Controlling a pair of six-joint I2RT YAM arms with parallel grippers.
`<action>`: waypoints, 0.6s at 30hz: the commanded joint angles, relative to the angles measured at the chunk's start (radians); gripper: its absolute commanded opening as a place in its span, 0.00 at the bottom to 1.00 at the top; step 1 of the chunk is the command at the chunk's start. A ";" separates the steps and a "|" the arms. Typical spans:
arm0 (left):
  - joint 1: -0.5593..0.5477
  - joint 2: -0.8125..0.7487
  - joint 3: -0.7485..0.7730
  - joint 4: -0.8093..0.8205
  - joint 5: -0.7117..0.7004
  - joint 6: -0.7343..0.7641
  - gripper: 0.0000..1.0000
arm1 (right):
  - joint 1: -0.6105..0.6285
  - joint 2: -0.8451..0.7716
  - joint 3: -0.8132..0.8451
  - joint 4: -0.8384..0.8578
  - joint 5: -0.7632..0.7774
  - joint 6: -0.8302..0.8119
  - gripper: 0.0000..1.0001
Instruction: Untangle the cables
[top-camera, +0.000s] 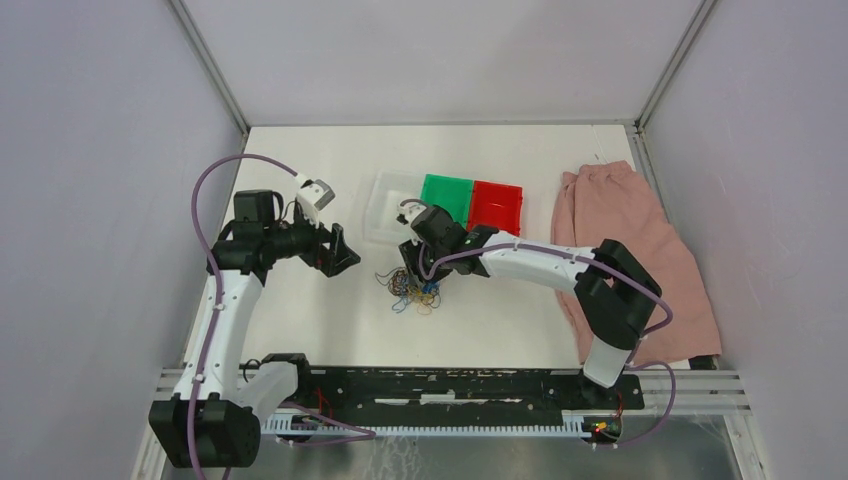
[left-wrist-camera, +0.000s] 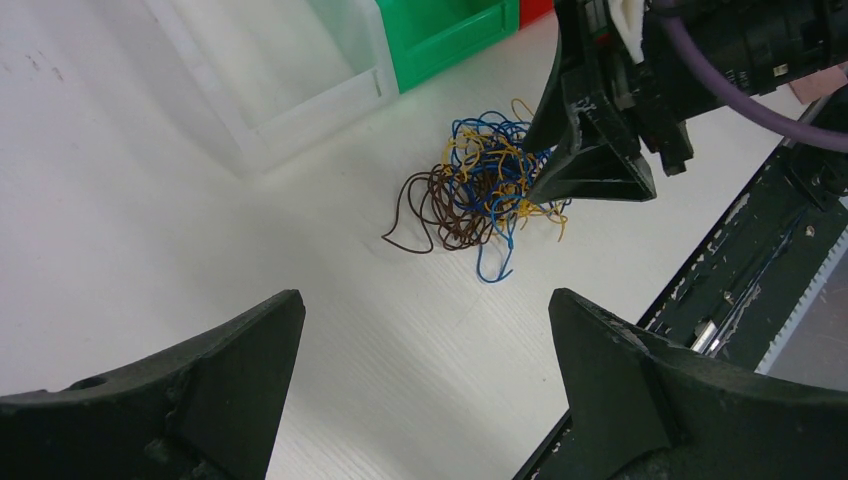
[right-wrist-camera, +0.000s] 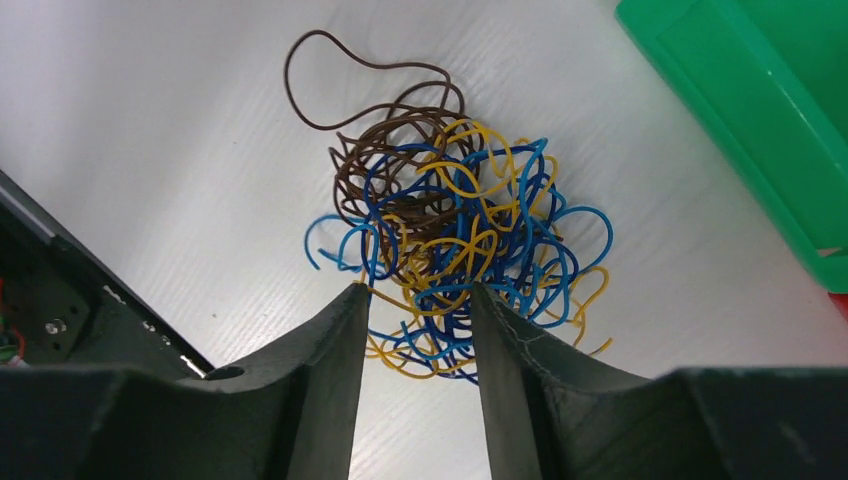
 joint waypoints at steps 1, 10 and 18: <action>-0.002 -0.013 0.002 0.005 0.006 0.013 0.99 | 0.001 0.029 0.028 0.040 -0.002 0.013 0.44; -0.003 -0.012 -0.029 0.006 0.009 0.019 0.99 | 0.001 -0.020 0.060 0.033 -0.018 0.009 0.00; -0.011 -0.019 -0.051 0.006 0.051 0.031 0.99 | 0.000 -0.089 0.065 0.061 -0.091 0.022 0.00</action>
